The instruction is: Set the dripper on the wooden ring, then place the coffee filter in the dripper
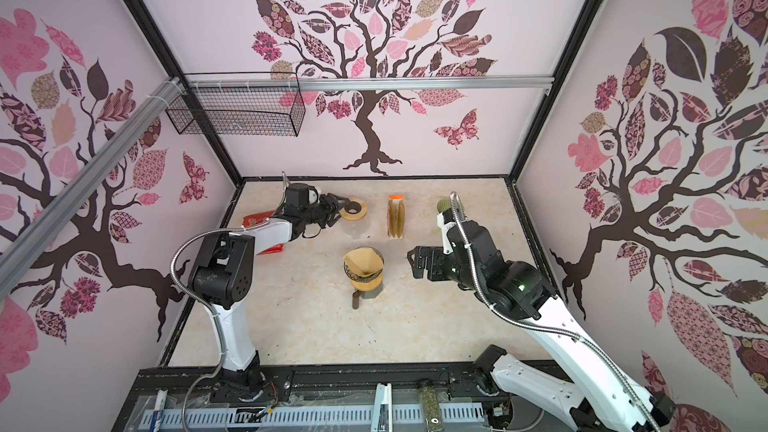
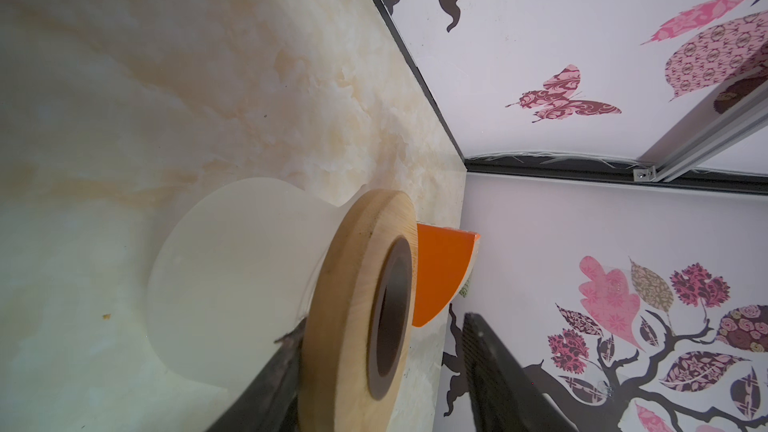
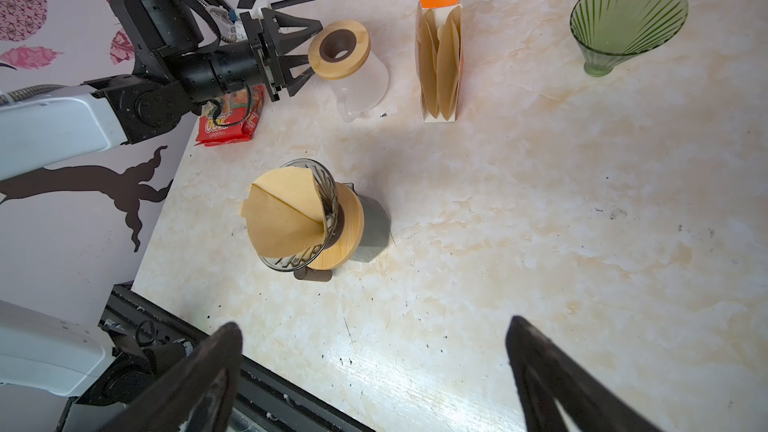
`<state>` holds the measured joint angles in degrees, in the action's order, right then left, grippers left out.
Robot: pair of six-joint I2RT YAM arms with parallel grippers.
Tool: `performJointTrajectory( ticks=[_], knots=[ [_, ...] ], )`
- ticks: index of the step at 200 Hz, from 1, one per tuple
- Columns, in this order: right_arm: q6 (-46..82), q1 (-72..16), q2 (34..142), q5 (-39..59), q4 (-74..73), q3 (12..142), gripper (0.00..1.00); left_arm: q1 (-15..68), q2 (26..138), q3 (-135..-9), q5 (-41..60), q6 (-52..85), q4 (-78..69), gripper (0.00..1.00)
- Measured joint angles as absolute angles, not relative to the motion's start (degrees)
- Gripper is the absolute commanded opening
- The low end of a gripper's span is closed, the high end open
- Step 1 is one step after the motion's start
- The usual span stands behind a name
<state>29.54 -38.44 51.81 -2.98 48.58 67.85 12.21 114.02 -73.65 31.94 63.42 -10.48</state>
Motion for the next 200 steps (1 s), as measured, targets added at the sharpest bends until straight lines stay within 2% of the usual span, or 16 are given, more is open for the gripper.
performJointTrajectory(
  ticks=[200],
  knots=[
    [29.3, -38.4, 52.4, -2.7, 48.6, 67.8, 1.00, 9.9, 112.5, -75.7, 31.2, 58.9, -2.9, 0.60]
  ],
)
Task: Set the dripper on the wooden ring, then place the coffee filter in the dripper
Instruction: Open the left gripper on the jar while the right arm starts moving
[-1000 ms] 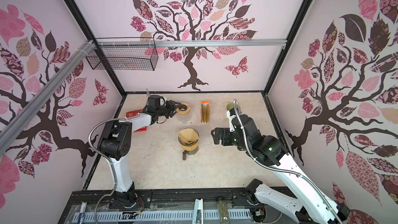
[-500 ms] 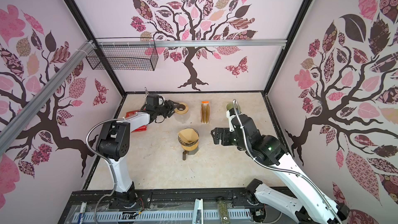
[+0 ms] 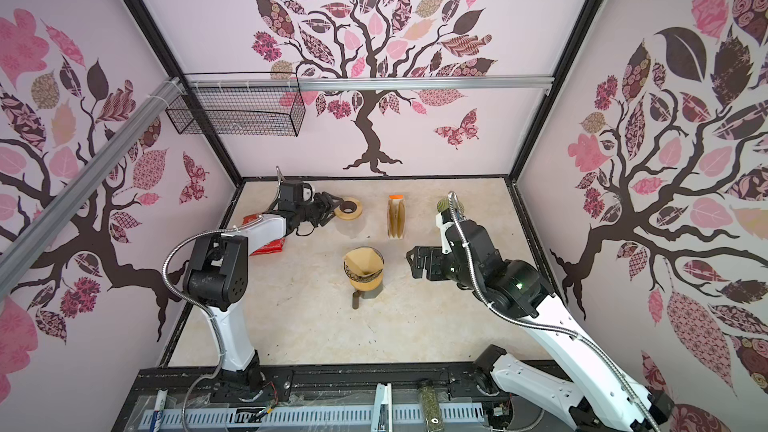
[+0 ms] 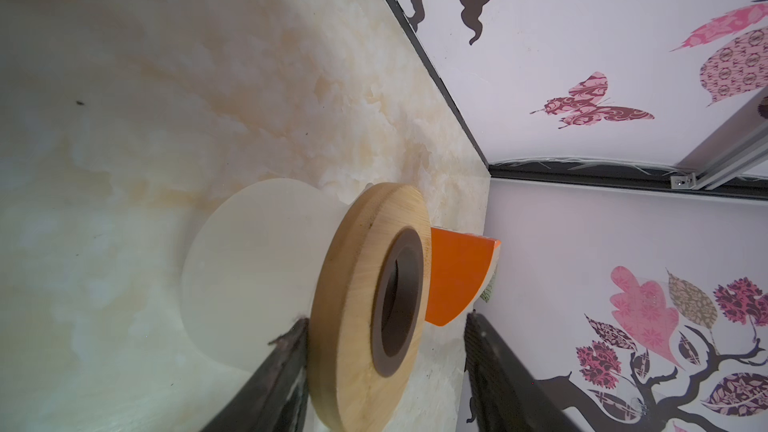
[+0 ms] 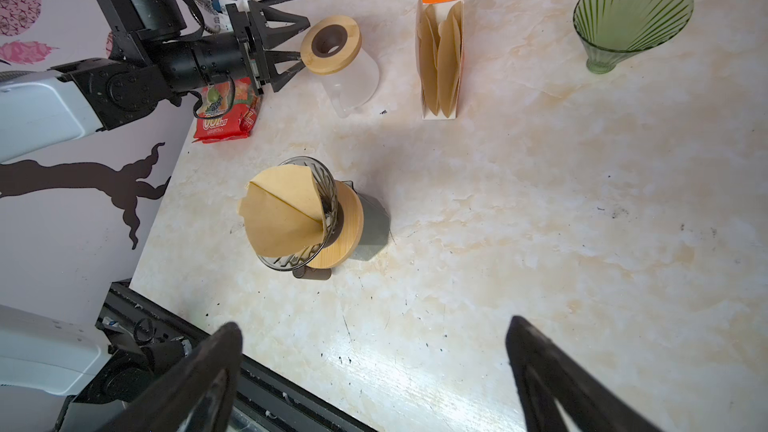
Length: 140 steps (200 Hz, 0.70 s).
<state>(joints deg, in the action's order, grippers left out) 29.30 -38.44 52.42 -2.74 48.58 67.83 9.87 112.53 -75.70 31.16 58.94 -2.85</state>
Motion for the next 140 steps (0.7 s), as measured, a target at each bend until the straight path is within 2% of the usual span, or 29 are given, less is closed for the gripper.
performJointTrajectory(
  ticks=[140],
  knots=[
    [28.4, -38.4, 53.3, -2.3, 48.6, 67.9, 1.00, 7.4, 109.7, -75.6, 31.4, 61.8, -3.9, 0.60]
  ],
)
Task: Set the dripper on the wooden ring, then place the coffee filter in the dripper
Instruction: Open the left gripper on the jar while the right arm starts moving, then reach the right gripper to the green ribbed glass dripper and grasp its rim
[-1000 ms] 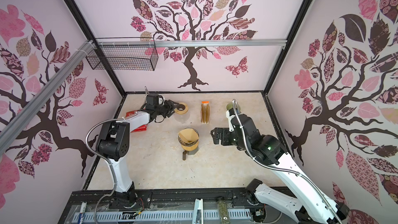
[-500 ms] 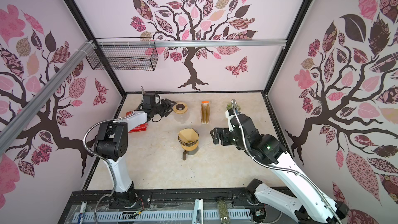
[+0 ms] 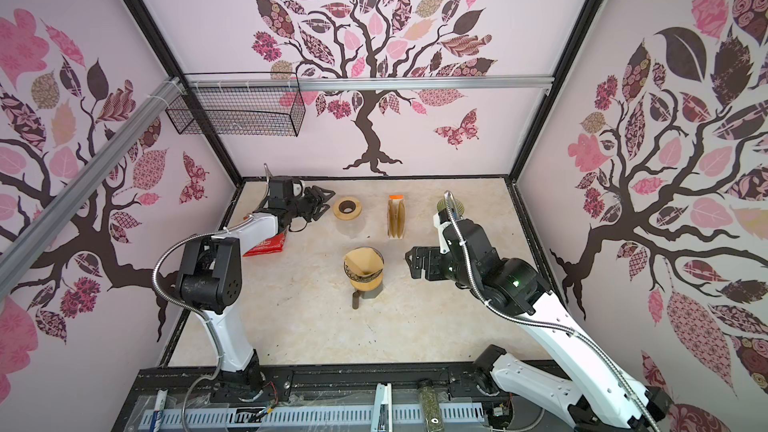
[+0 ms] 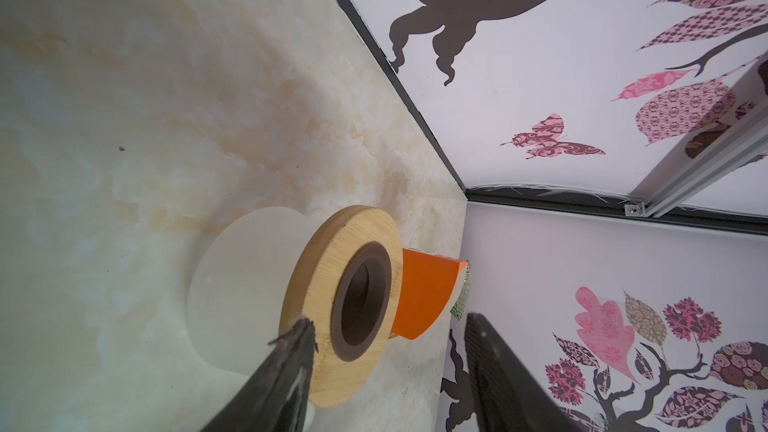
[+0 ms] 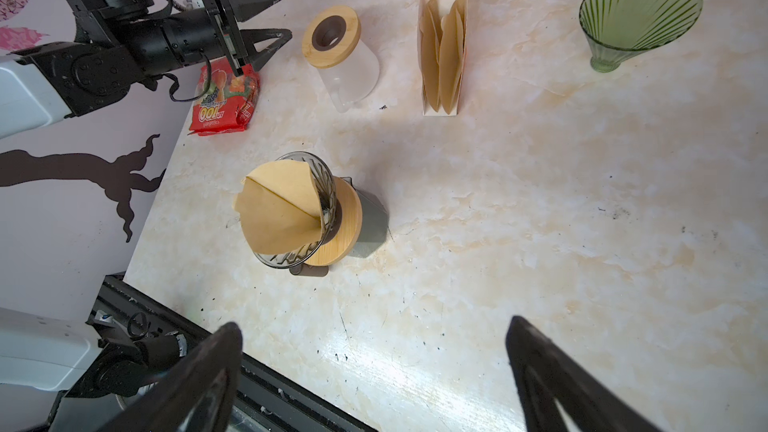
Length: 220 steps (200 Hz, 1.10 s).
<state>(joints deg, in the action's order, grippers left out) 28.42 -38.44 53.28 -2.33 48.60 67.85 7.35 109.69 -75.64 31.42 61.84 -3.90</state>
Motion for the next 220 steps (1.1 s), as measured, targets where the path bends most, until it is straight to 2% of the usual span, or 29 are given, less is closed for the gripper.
performJointTrajectory(
  ticks=[57, 120, 136, 147, 197, 220],
  knots=[
    [28.4, -38.4, 54.0, -2.3, 49.5, 68.3, 1.00, 6.6, 101.5, -72.8, 31.0, 61.1, -1.2, 0.63],
    [29.3, -38.4, 55.7, -1.0, 52.1, 72.1, 1.00, 6.1, 87.8, -72.3, 30.1, 50.2, 14.0, 0.75],
    [30.0, -38.4, 56.0, -1.0, 52.4, 72.1, 1.00, 6.1, 85.0, -72.3, 30.0, 45.6, 19.4, 0.84],
    [30.5, -38.4, 56.7, -1.3, 52.5, 72.4, 1.00, 6.0, 83.5, -72.4, 30.1, 42.4, 22.8, 0.97],
    [32.2, -38.4, 63.5, -5.2, 50.9, 78.1, 1.00, 6.5, 80.2, -74.0, 30.4, 31.2, 36.5, 0.97],
    [33.1, -38.4, 67.3, -7.4, 49.3, 80.5, 1.00, 9.9, 77.7, -74.3, 27.3, 26.9, 42.2, 0.97]
  ],
)
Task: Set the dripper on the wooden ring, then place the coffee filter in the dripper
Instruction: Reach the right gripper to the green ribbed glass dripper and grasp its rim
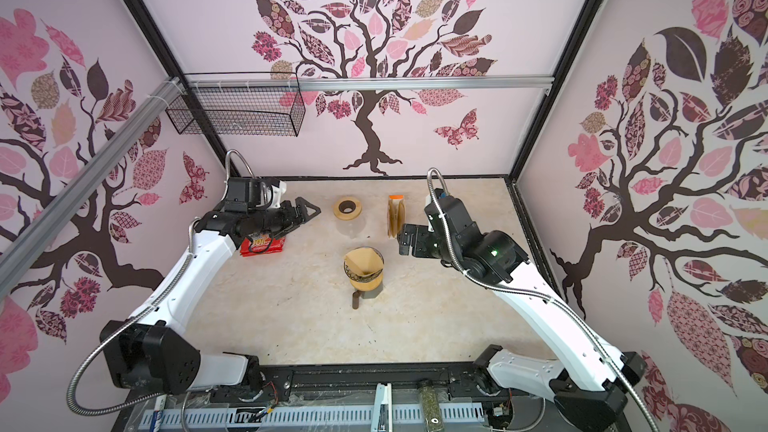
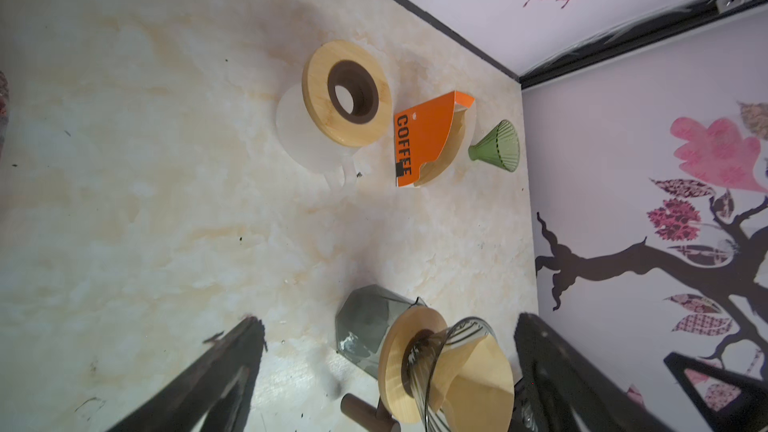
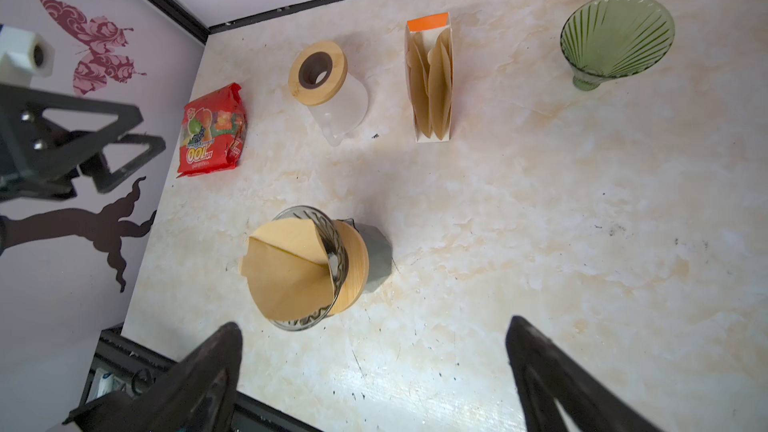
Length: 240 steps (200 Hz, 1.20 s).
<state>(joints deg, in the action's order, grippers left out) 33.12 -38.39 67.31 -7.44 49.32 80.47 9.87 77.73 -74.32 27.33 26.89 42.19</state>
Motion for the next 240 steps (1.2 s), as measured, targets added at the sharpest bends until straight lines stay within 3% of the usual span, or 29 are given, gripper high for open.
performJointTrajectory(
  ticks=[42, 104, 162, 194, 240],
  knots=[
    [33.9, -34.9, 75.0, -7.8, 46.0, 85.2, 1.00, 13.1, 74.8, -74.8, 26.4, 22.9, 48.7, 0.97],
    [39.6, -18.6, 84.2, 2.3, 38.1, 87.1, 1.00, 13.1, 69.6, -70.5, 23.5, 22.8, 48.8, 0.97],
    [45.8, -7.9, 92.3, 3.5, 35.5, 88.1, 1.00, 13.1, 70.5, -65.7, 18.9, 21.2, 44.6, 0.97],
    [47.2, -4.8, 95.5, 0.4, 35.4, 88.2, 1.00, 13.1, 69.7, -58.1, 17.6, 23.0, 38.5, 0.97],
    [47.7, -4.7, 98.2, -0.3, 32.9, 87.9, 1.00, 14.7, 64.3, -52.1, 7.4, 25.6, 33.0, 0.97]
  ],
)
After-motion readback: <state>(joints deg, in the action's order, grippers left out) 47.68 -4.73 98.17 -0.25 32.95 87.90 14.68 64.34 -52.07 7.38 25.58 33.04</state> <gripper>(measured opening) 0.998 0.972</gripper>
